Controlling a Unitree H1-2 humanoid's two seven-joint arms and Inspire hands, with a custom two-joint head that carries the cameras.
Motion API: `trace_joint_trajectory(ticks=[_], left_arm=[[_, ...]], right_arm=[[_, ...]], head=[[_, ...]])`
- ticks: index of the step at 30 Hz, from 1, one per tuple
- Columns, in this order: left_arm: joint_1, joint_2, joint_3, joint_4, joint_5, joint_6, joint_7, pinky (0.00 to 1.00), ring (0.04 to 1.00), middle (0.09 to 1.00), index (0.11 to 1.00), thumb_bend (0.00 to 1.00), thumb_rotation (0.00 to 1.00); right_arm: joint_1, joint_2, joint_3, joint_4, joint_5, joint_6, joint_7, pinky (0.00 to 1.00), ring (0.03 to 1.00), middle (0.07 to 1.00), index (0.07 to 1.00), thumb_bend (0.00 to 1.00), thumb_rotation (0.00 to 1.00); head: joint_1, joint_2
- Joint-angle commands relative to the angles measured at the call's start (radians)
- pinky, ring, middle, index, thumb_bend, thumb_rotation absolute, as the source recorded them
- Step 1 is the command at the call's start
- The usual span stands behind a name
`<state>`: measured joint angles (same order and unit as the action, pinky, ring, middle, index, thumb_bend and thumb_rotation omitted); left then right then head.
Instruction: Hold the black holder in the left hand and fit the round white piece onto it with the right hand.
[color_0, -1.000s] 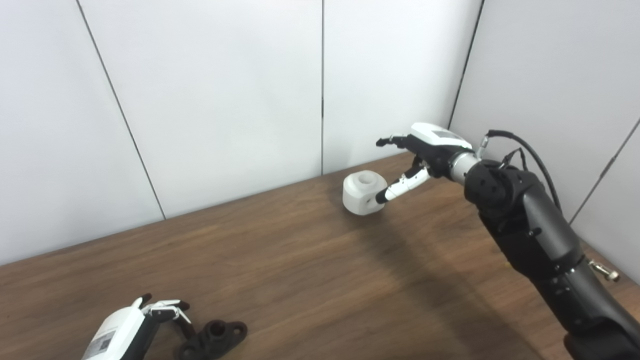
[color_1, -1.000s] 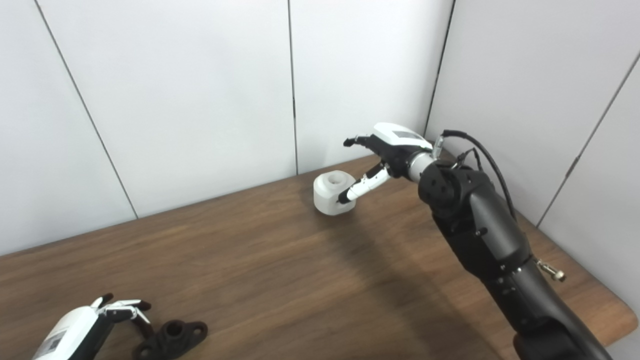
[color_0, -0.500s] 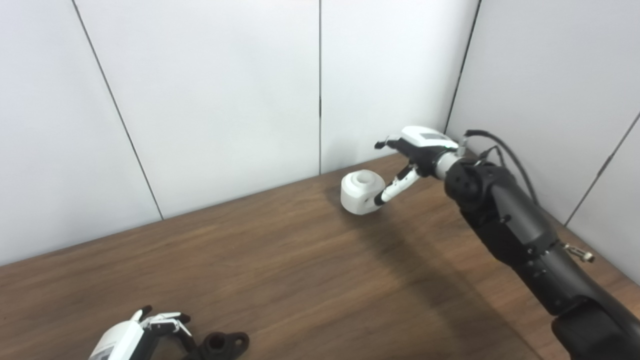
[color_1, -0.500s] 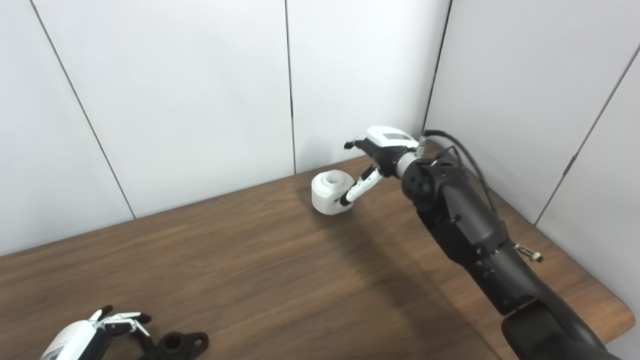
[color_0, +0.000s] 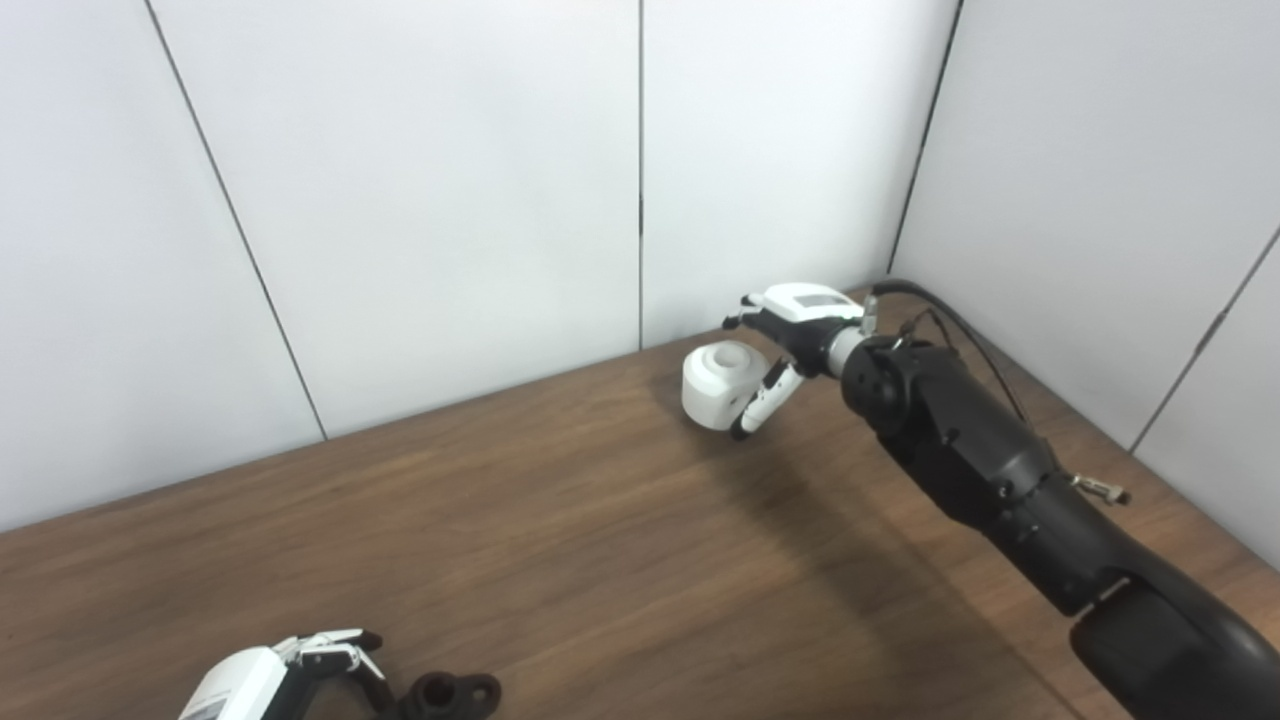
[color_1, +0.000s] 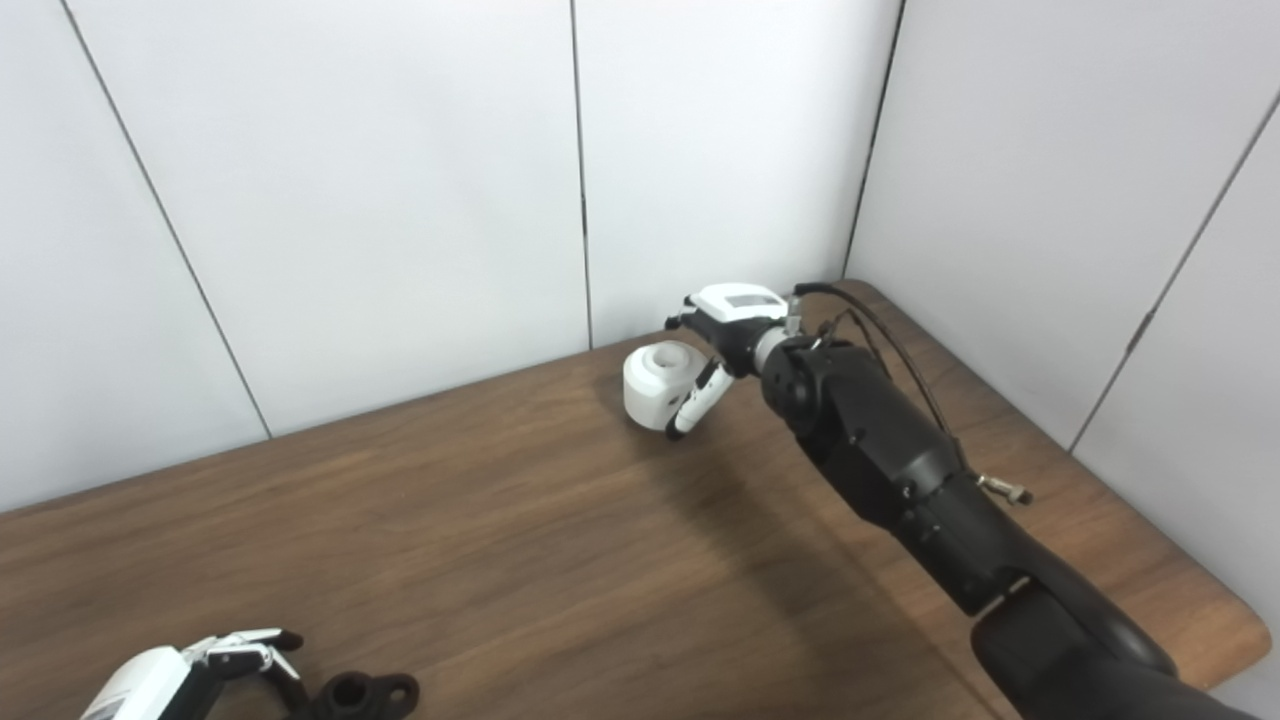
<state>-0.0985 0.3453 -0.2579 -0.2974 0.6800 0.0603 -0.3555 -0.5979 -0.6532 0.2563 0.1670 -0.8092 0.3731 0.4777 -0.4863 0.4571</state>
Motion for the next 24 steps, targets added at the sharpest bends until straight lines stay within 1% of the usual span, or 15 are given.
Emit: trace_joint_trajectory(ticks=[1,4,8,12,15,18,21,24], left_arm=[[-0.010,0.011,0.012,-0.033,0.005,-0.007,0.016,0.92,0.835,0.803,0.483,0.51,0.04],[-0.005,0.012,0.013,-0.036,0.008,-0.009,0.017,0.92,0.833,0.802,0.483,0.51,0.04],[0.006,0.015,0.017,-0.039,0.001,-0.021,0.023,0.95,0.831,0.801,0.483,0.51,0.04],[0.016,0.014,0.019,-0.054,0.006,-0.017,0.017,0.93,0.832,0.803,0.483,0.51,0.04],[0.021,0.015,0.020,-0.060,-0.001,-0.017,0.013,0.97,0.839,0.808,0.483,0.51,0.04],[0.028,0.017,0.022,-0.070,-0.003,-0.013,0.007,1.00,0.845,0.812,0.483,0.51,0.04],[0.032,0.018,0.023,-0.074,-0.003,-0.016,0.007,1.00,0.845,0.812,0.483,0.51,0.04],[0.035,0.021,0.024,-0.080,-0.003,-0.016,0.001,1.00,0.845,0.813,0.483,0.51,0.04]], right_arm=[[-0.064,-0.019,0.000,-0.013,-0.010,-0.032,-0.027,0.93,0.982,1.000,0.888,1.00,0.37],[-0.072,-0.018,0.016,-0.012,-0.015,-0.039,-0.024,0.94,0.979,1.000,0.887,1.00,0.38],[-0.089,-0.021,0.038,-0.011,-0.030,-0.047,-0.015,0.94,0.977,1.000,0.881,1.00,0.37],[-0.110,-0.025,0.053,-0.003,-0.039,-0.058,-0.017,0.94,0.974,1.000,0.878,1.00,0.36],[-0.126,-0.024,0.062,0.009,-0.048,-0.065,-0.017,0.94,0.968,1.000,0.879,1.00,0.36],[-0.135,-0.023,0.063,0.009,-0.052,-0.069,-0.014,0.93,0.965,1.000,0.881,1.00,0.37],[-0.137,-0.026,0.057,0.008,-0.051,-0.083,-0.023,0.92,0.957,1.000,0.874,1.00,0.37],[-0.142,-0.032,0.055,0.000,-0.059,-0.078,-0.016,0.94,0.963,1.000,0.876,1.00,0.36]], head=[[-0.001,-0.001],[-0.004,0.000],[-0.004,0.000],[-0.002,0.005],[-0.002,0.005],[-0.005,0.010],[-0.005,0.010],[-0.011,0.013]])
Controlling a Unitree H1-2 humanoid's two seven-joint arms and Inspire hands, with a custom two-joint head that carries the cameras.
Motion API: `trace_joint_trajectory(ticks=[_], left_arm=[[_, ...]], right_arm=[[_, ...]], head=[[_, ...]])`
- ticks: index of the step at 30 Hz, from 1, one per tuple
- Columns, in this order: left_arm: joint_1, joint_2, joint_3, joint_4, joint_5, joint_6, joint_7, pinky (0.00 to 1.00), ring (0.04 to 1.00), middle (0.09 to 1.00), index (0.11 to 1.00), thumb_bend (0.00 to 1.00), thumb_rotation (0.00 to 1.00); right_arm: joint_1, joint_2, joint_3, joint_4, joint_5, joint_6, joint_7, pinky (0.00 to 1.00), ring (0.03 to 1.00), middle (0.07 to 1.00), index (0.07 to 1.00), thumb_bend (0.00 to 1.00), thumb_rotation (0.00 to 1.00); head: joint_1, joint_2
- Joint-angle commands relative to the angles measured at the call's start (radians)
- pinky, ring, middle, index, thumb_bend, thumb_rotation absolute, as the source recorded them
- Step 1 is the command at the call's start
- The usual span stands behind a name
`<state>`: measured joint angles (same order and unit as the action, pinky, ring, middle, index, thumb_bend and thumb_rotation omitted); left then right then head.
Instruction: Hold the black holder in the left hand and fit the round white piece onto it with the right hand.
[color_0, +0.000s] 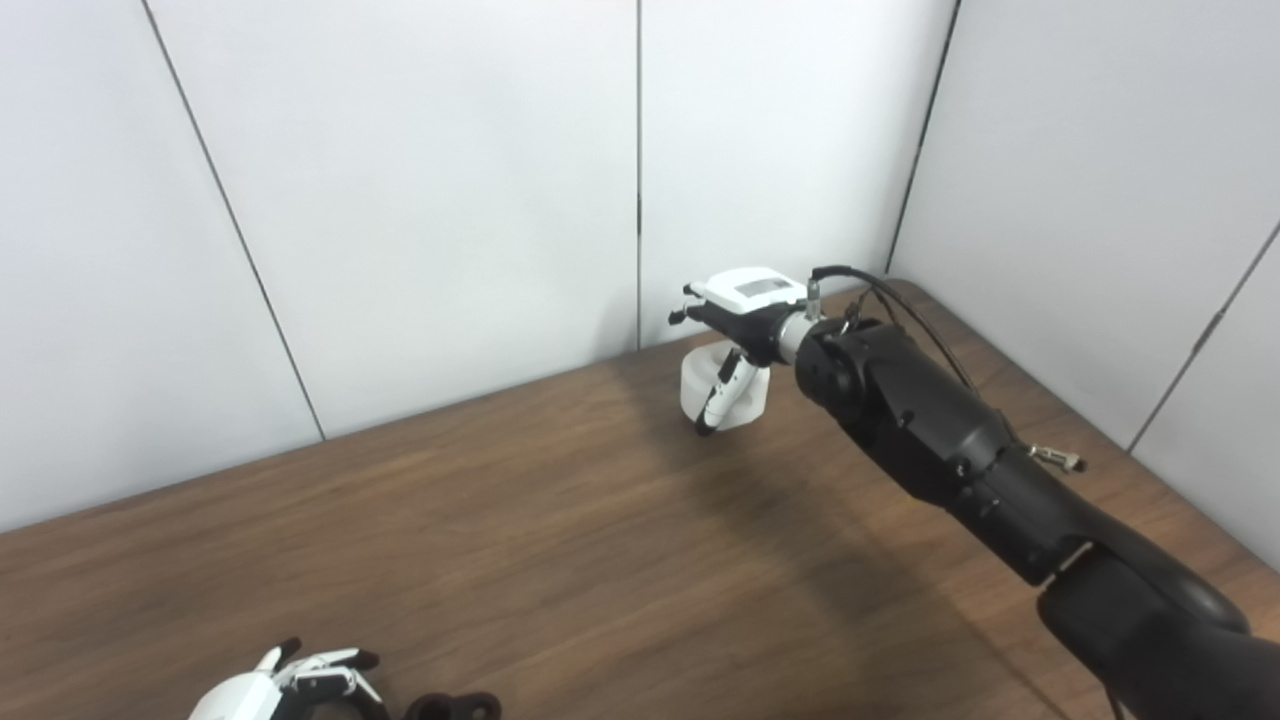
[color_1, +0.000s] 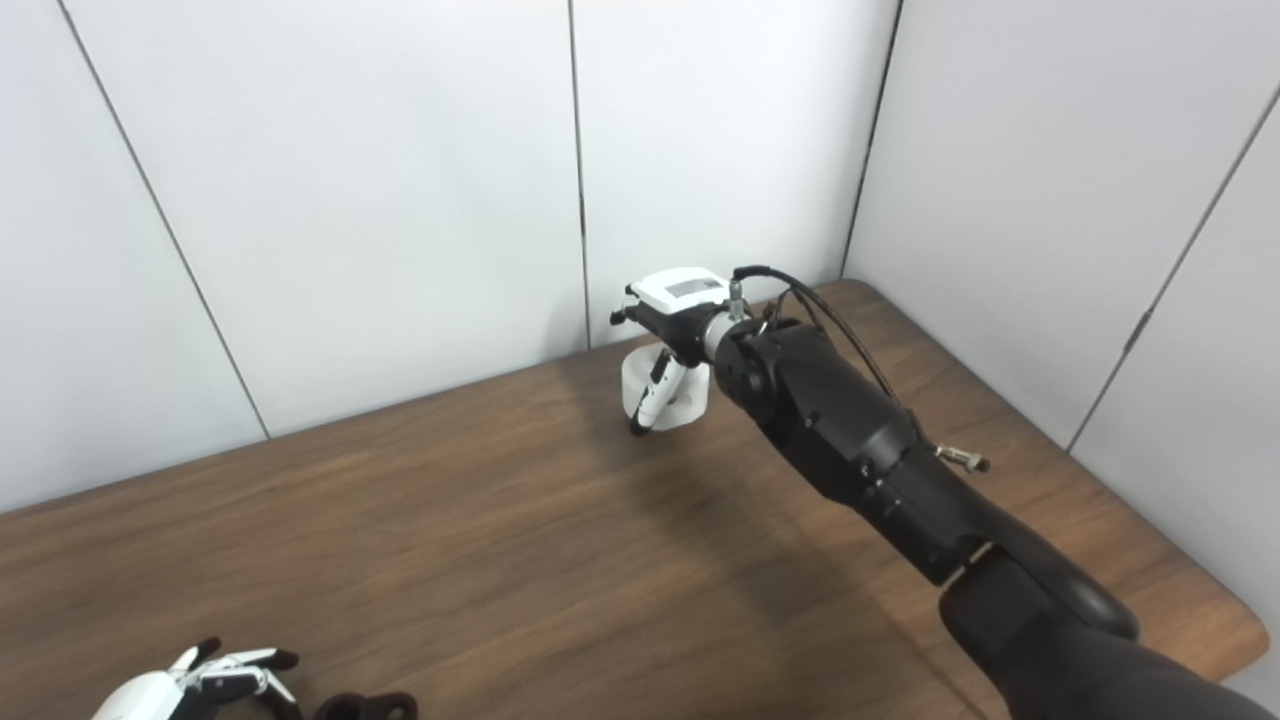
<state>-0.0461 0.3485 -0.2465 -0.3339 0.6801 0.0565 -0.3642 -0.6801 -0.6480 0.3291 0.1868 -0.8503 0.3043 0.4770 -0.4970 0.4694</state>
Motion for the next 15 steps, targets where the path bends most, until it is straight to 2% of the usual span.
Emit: trace_joint_trajectory(ticks=[1,6,15], left_arm=[[-0.016,0.019,0.013,-0.045,-0.005,-0.014,0.009,1.00,0.845,0.813,0.482,0.51,0.04],[-0.011,0.024,0.016,-0.053,-0.016,-0.019,0.004,1.00,0.849,0.813,0.482,0.51,0.04],[-0.002,0.031,0.028,-0.075,-0.021,-0.008,-0.019,1.00,0.853,0.817,0.483,0.51,0.04]], right_arm=[[-0.062,-0.040,-0.016,-0.021,-0.026,-0.007,-0.016,0.93,0.961,0.999,0.877,1.00,0.37],[-0.069,-0.054,-0.028,-0.015,-0.040,-0.015,-0.027,0.91,0.947,0.993,0.870,1.00,0.38],[-0.066,-0.072,-0.038,-0.024,-0.042,0.012,0.004,0.90,0.947,0.999,0.871,1.00,0.35]], head=[[-0.003,0.000],[-0.012,0.005],[-0.020,0.010]])
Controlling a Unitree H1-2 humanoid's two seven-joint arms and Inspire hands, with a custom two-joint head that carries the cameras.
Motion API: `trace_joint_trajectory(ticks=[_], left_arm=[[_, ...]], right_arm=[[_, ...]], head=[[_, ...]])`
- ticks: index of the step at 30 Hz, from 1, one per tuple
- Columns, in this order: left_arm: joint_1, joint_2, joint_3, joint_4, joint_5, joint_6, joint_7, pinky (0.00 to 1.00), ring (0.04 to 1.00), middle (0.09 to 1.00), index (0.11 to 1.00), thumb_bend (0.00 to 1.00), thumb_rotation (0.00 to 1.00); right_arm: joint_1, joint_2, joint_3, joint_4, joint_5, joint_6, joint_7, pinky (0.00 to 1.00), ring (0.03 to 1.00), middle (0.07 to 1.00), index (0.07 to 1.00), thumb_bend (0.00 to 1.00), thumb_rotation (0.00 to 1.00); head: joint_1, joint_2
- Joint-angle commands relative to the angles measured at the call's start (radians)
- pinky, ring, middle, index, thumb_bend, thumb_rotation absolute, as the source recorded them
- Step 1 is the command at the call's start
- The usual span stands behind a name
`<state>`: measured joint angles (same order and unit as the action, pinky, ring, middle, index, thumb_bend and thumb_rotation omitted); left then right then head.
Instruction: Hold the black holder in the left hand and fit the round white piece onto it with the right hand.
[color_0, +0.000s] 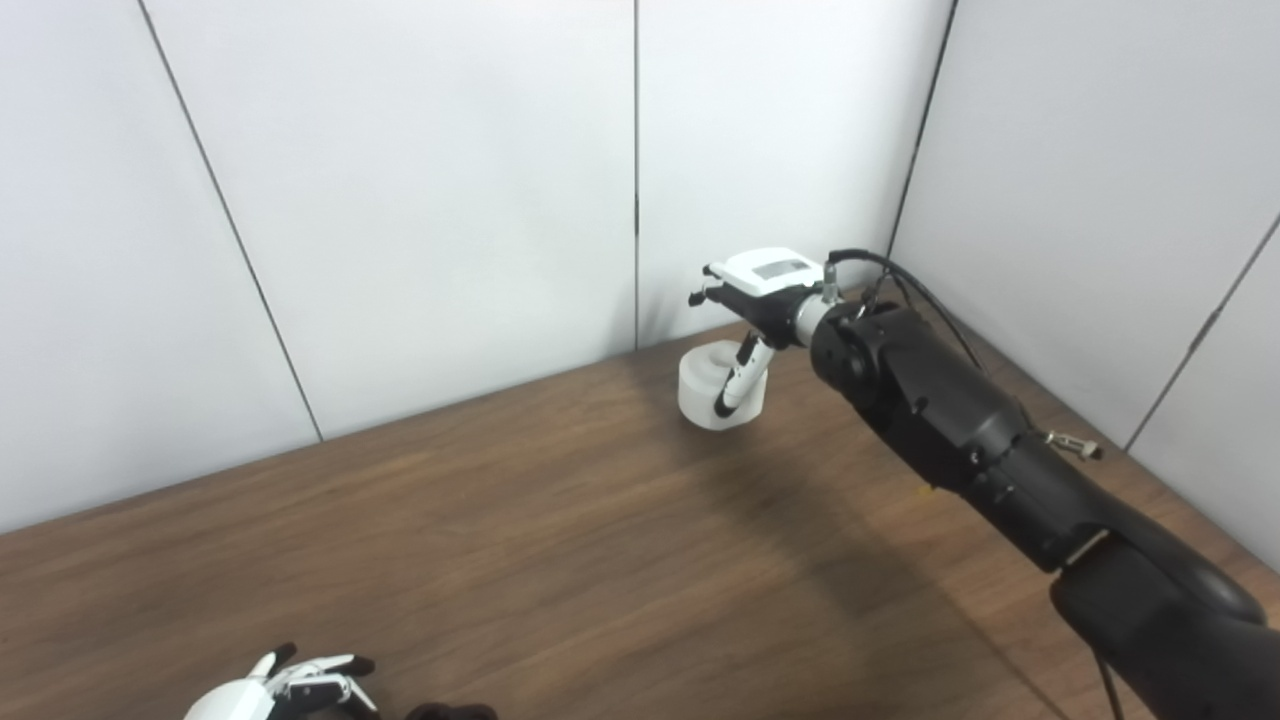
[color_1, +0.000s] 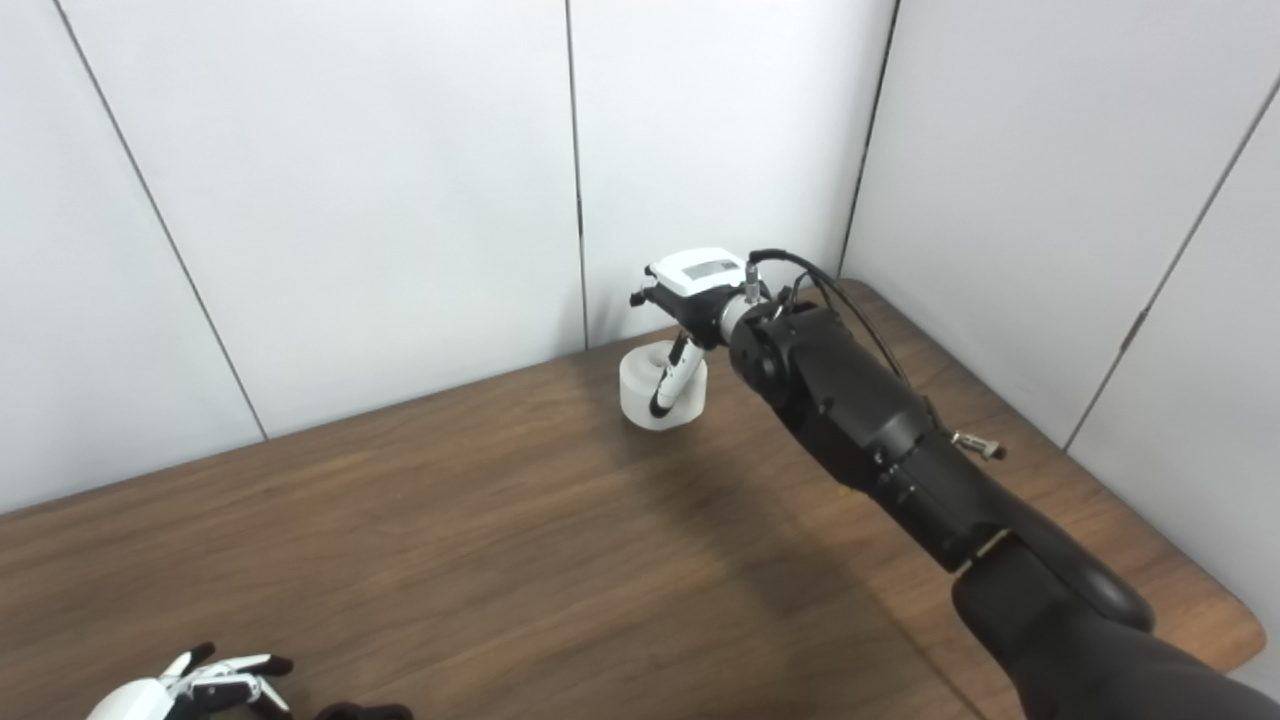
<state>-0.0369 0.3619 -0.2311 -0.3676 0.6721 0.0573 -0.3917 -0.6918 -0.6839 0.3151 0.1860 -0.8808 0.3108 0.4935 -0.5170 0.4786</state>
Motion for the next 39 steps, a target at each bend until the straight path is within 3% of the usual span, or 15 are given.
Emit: trace_joint_trajectory(ticks=[1,12,39], left_arm=[[-0.010,0.020,0.015,-0.043,-0.014,-0.011,0.008,1.00,0.854,0.817,0.482,0.51,0.04],[0.002,0.021,0.025,-0.055,-0.023,-0.009,-0.004,1.00,0.859,0.822,0.483,0.51,0.04],[0.040,0.022,0.045,-0.103,-0.029,-0.004,-0.021,1.00,0.860,0.825,0.483,0.51,0.04]], right_arm=[[-0.051,-0.038,-0.027,-0.022,-0.013,0.010,-0.012,0.89,0.943,0.997,0.867,1.00,0.35],[-0.017,-0.064,-0.049,-0.018,-0.009,0.011,-0.007,0.89,0.938,0.986,0.865,1.00,0.33],[0.005,-0.025,-0.028,-0.019,-0.021,0.018,-0.001,0.92,0.954,0.995,0.870,1.00,0.35]], head=[[-0.003,0.002],[0.003,0.015],[0.025,0.039]])
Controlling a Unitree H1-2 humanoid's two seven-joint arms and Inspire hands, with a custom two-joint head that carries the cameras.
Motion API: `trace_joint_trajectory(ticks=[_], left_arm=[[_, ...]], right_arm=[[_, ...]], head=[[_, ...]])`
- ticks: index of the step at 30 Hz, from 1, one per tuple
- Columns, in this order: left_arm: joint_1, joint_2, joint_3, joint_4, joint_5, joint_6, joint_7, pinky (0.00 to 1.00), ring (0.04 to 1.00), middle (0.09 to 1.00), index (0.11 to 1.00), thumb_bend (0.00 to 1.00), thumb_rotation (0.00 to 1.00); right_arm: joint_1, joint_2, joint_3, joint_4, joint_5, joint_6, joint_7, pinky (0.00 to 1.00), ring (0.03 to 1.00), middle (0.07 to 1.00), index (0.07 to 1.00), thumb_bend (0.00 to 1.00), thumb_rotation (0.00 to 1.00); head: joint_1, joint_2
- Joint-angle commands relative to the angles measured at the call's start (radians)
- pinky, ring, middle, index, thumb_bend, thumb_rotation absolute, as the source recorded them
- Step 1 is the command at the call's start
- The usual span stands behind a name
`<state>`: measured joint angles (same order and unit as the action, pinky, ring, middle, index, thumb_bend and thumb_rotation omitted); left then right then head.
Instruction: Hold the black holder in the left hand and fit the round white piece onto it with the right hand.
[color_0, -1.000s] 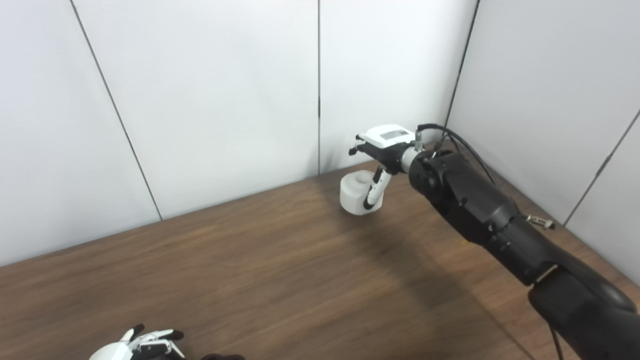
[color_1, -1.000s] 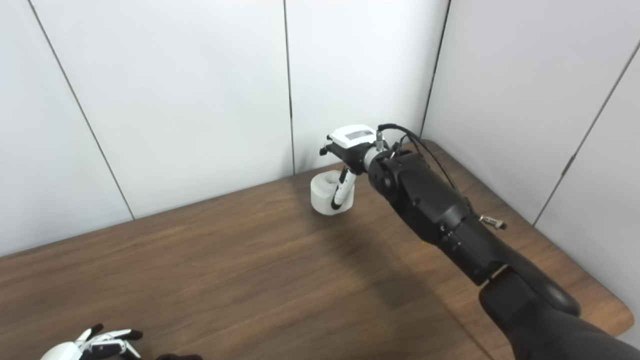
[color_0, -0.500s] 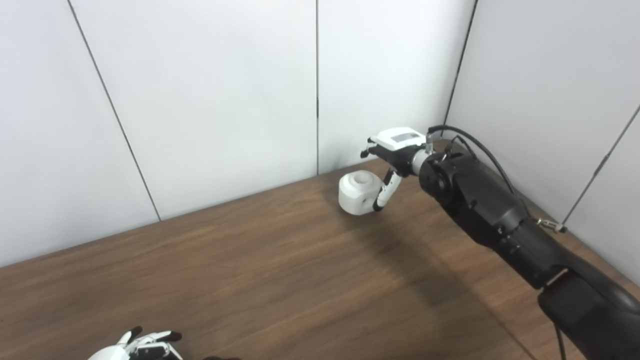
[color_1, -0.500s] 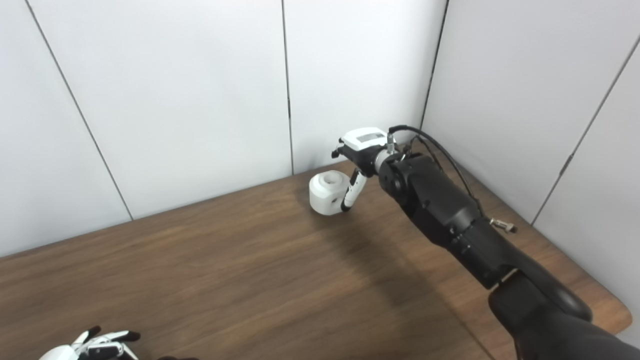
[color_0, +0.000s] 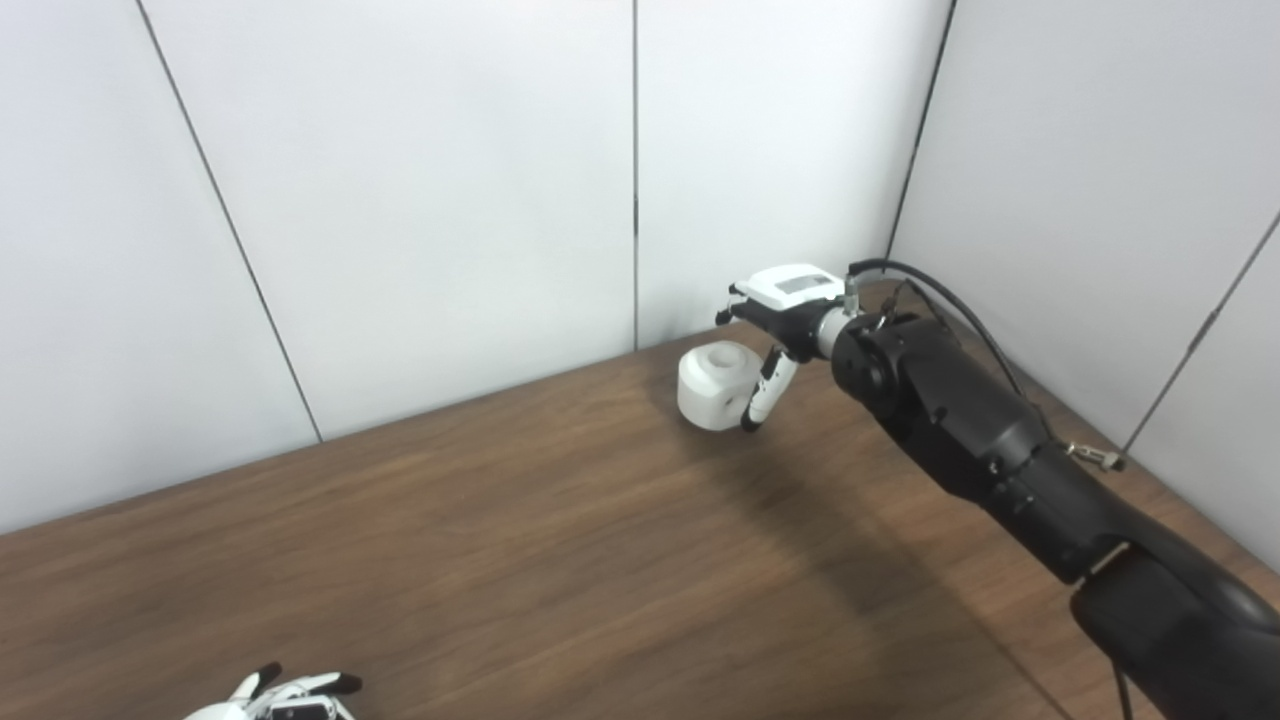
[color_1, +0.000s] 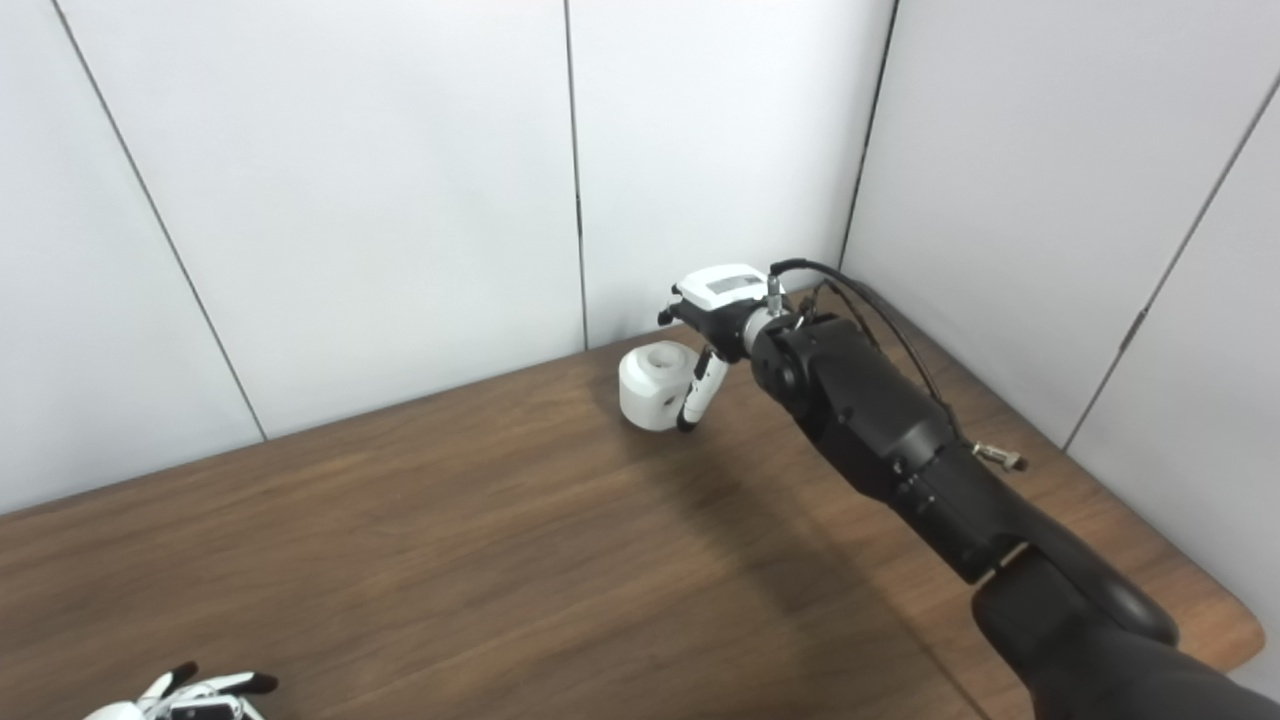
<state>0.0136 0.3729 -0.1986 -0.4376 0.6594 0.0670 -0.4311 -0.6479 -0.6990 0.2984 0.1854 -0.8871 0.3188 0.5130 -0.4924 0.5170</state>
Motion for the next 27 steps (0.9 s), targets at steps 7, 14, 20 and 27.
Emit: trace_joint_trajectory(ticks=[7,14,20,27], left_arm=[[0.001,0.013,0.015,-0.049,-0.016,-0.010,0.012,1.00,0.859,0.827,0.483,0.51,0.04],[0.016,0.013,0.022,-0.065,-0.012,-0.004,0.010,1.00,0.861,0.828,0.483,0.51,0.04],[0.021,0.011,0.027,-0.068,-0.017,-0.001,0.006,1.00,0.864,0.829,0.483,0.51,0.04],[0.021,0.009,0.030,-0.067,-0.017,-0.008,0.007,1.00,0.863,0.827,0.483,0.51,0.04]], right_arm=[[-0.035,0.005,0.006,-0.002,-0.049,-0.004,-0.069,0.90,0.922,0.970,0.858,1.00,0.36],[-0.005,0.044,-0.021,0.044,-0.032,-0.054,-0.251,0.81,0.851,0.865,0.701,0.94,0.24],[0.028,0.083,-0.054,0.079,-0.014,-0.096,-0.417,0.82,0.853,0.804,0.487,0.54,0.13],[0.034,0.087,-0.057,0.066,-0.006,-0.101,-0.430,0.85,0.877,0.820,0.481,0.52,0.13]], head=[[0.011,0.001],[0.022,-0.002],[0.023,-0.001],[0.019,0.001]])
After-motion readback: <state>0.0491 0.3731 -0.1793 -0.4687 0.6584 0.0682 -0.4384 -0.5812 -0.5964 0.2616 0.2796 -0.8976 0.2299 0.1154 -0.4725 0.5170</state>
